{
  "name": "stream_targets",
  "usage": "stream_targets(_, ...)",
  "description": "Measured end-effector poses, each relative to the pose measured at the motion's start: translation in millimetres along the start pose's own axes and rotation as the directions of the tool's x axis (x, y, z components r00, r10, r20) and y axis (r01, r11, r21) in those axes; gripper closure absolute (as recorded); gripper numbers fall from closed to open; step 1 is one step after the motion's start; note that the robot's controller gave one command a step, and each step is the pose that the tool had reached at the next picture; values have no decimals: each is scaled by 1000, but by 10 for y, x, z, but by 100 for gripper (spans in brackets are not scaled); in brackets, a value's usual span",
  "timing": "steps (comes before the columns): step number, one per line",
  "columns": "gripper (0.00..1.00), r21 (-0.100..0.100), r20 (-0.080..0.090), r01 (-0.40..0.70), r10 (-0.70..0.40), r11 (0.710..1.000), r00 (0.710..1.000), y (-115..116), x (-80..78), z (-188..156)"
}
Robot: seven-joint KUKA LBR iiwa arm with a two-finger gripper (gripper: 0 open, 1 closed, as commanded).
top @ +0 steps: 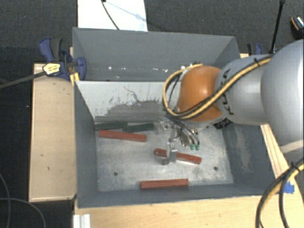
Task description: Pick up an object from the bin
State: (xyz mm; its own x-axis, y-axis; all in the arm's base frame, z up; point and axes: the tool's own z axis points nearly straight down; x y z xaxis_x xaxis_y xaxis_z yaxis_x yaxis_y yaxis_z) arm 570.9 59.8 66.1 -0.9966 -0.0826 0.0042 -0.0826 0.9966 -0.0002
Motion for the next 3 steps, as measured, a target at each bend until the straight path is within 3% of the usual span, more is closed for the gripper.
stream_targets(1, 0, 0, 9, 95, -95, 995, 995, -163, -30, -45)
stream_targets(2, 100, -1, 10, 92, -92, 996, 996, -157, -30, -48)
stream_targets(3, 100, 0, 14, 46, -46, 999, 999, -148, 10, -1370)
